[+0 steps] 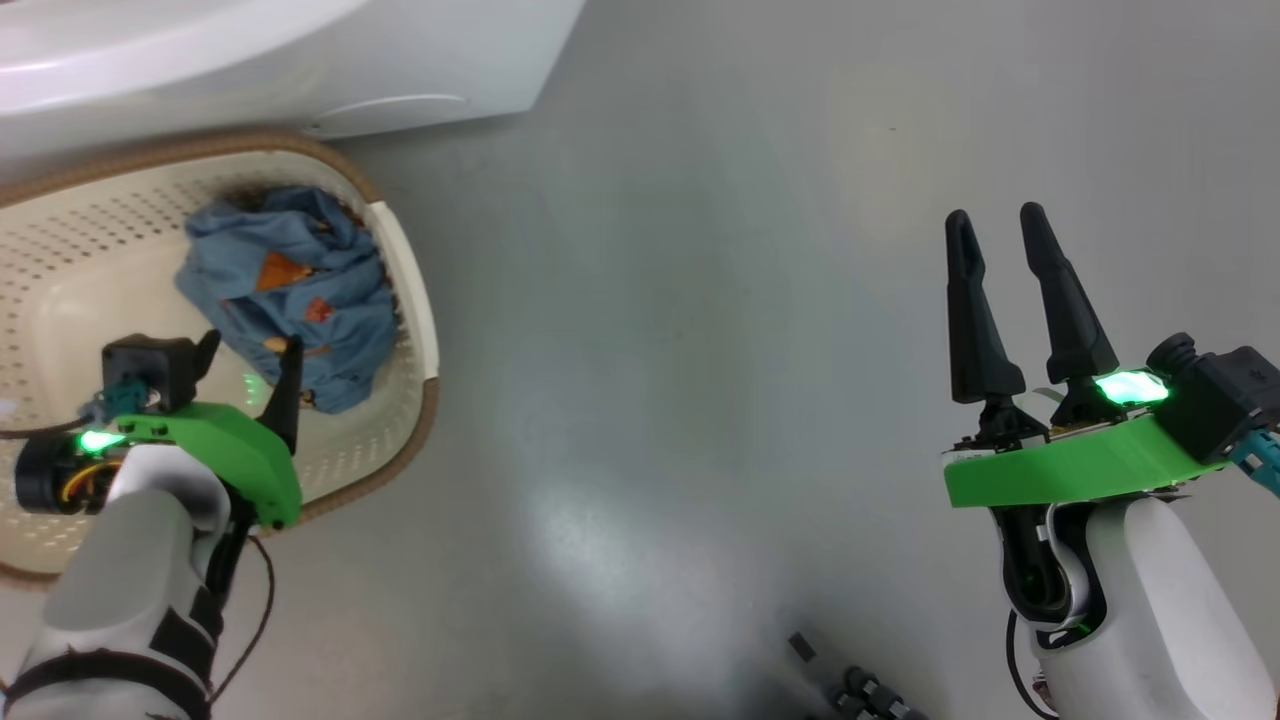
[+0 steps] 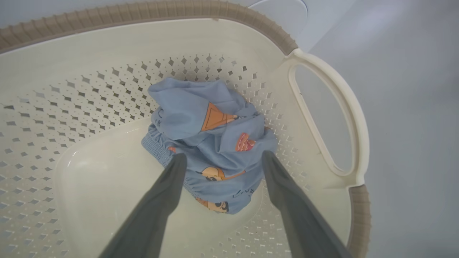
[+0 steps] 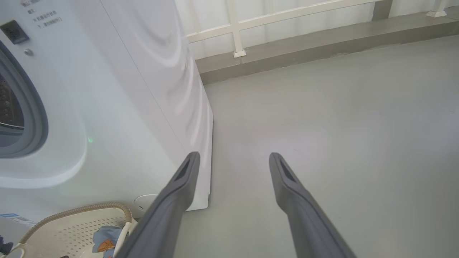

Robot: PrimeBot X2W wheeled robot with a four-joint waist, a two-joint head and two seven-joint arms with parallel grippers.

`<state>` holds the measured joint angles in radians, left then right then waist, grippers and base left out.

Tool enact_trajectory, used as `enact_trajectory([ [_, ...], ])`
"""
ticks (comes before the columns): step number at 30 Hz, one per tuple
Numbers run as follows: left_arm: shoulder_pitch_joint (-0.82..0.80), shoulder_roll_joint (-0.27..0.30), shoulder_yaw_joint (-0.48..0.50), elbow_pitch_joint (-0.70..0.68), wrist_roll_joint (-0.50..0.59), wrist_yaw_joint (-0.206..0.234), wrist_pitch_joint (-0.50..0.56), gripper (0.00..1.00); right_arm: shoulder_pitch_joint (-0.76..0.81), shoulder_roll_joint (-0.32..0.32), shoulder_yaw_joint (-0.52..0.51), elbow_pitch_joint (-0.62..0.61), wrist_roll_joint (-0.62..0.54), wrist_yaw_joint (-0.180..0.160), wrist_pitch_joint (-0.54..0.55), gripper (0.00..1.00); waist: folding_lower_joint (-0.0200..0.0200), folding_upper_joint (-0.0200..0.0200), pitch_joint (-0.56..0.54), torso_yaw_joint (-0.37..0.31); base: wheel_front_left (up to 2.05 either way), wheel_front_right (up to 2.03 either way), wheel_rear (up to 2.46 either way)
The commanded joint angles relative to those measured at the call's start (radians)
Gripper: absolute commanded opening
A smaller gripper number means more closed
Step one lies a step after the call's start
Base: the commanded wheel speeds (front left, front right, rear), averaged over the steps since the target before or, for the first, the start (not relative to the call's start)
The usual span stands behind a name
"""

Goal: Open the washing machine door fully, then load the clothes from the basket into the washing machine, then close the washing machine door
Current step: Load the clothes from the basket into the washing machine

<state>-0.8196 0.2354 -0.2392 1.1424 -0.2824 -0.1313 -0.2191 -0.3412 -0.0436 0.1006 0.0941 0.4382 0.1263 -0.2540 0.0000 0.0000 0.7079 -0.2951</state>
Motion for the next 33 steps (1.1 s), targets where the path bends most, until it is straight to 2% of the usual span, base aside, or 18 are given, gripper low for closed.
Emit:
enact_trajectory([
  [1,-0.012,0.047,-0.007,0.011,-0.018,0.001,0.012,1.00,0.002,-0.007,0.031,-0.026,0.011,0.004,-0.008,1.00,0.0000,0.0000,0.029,-0.035,0.00,0.00,0.00],
  [10,-0.072,0.081,-0.098,0.021,-0.135,0.001,0.126,1.00,0.002,-0.007,0.049,-0.033,0.036,0.004,-0.008,1.00,0.0000,0.0000,0.073,-0.074,0.00,0.00,0.00],
  [20,-0.151,0.155,-0.164,0.027,-0.257,0.001,0.206,1.00,-0.013,-0.007,0.072,-0.047,0.071,0.004,-0.008,1.00,0.0000,0.0000,0.133,-0.113,0.00,0.00,0.00],
  [33,-0.222,0.189,-0.239,0.068,-0.322,0.001,0.273,1.00,-0.032,-0.007,0.097,-0.061,0.097,0.004,-0.008,1.00,0.0000,0.0000,0.184,-0.146,0.00,0.00,0.00],
])
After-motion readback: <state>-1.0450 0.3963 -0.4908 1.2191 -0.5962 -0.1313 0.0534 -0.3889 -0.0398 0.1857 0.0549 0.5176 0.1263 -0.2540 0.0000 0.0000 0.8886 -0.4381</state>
